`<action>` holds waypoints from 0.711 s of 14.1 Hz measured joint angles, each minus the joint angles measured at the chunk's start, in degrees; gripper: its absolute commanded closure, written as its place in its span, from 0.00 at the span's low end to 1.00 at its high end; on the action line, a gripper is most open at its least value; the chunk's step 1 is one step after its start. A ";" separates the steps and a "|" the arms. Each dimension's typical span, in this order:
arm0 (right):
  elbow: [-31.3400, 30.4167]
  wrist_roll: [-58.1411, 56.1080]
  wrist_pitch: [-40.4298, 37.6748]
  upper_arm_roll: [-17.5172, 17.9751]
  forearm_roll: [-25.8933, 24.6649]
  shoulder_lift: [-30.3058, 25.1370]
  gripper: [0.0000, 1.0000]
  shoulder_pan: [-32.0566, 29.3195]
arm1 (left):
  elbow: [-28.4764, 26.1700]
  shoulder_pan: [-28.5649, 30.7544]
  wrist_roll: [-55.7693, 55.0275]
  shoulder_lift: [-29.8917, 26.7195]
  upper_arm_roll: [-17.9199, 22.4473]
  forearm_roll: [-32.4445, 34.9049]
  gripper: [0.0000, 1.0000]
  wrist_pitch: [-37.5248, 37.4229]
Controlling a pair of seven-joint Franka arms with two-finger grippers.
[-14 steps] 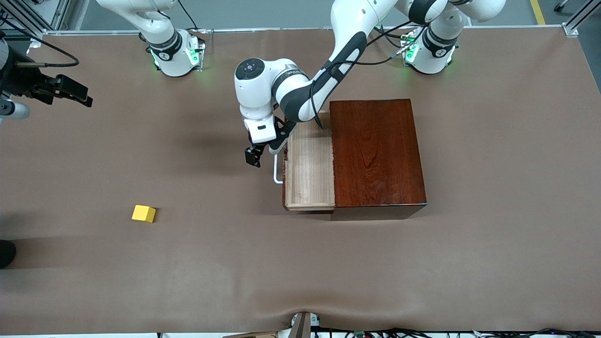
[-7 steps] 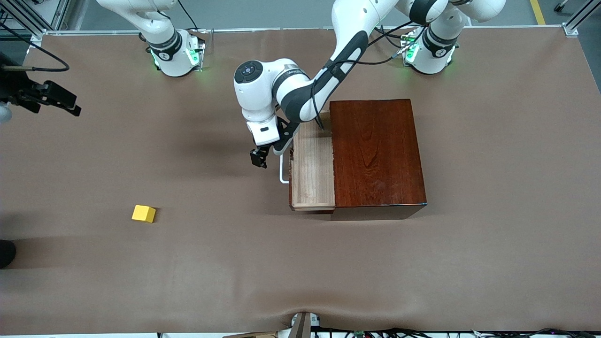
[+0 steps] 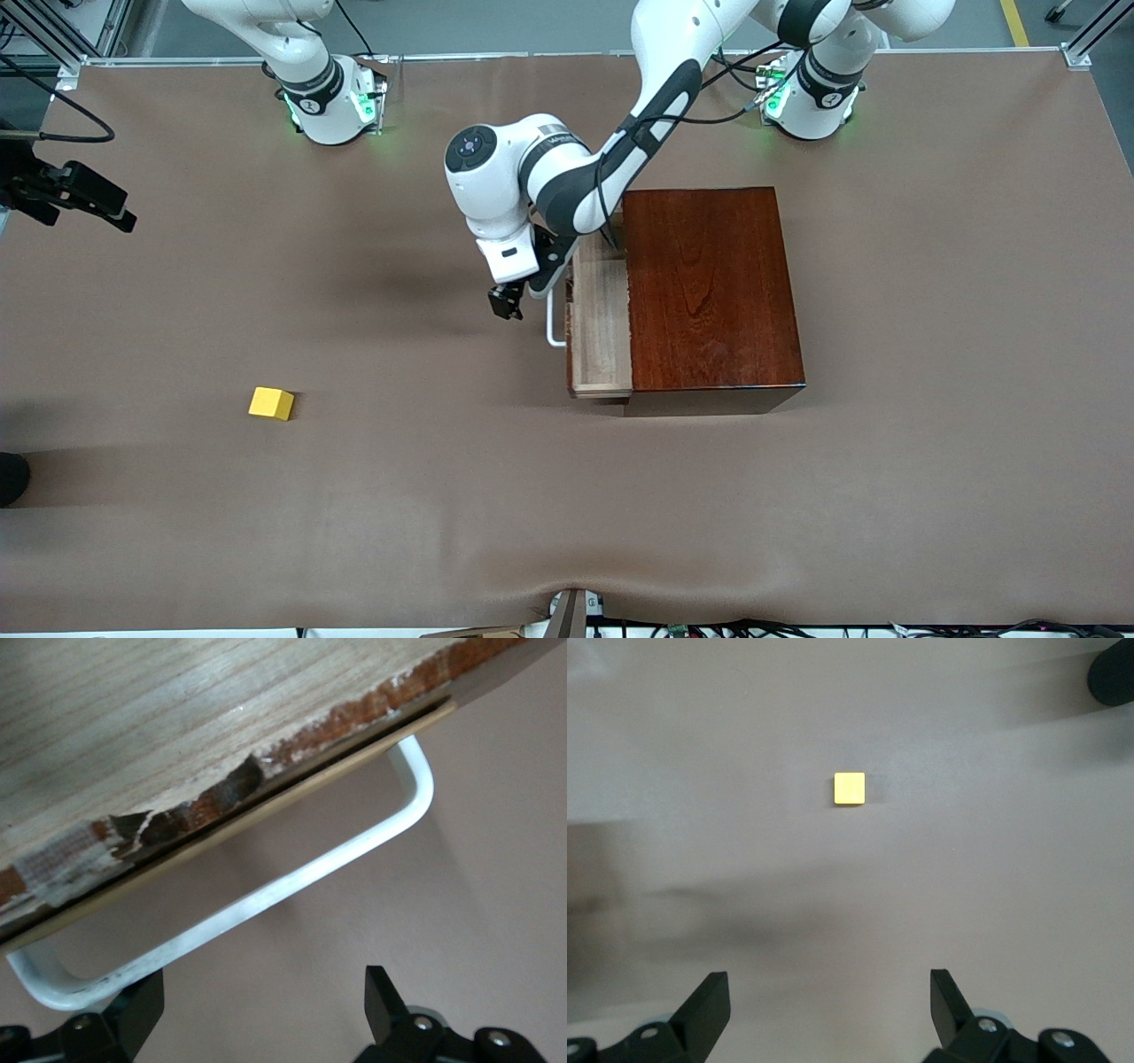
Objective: Open drawer, take yellow block, close drawer
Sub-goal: 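Push the drawer closed into the box with the left gripper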
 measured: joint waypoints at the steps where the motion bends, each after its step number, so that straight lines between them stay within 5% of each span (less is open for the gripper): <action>1: -0.12 -0.01 0.40 0.05 0.00 0.00 0.00 0.01 | 0.00 0.56 0.82 -0.20 0.13 0.00 0.00 -1.34; 10: -0.69 0.35 1.03 0.36 0.04 0.04 0.00 0.08 | -0.13 3.28 4.08 -1.25 0.40 0.12 0.00 -9.14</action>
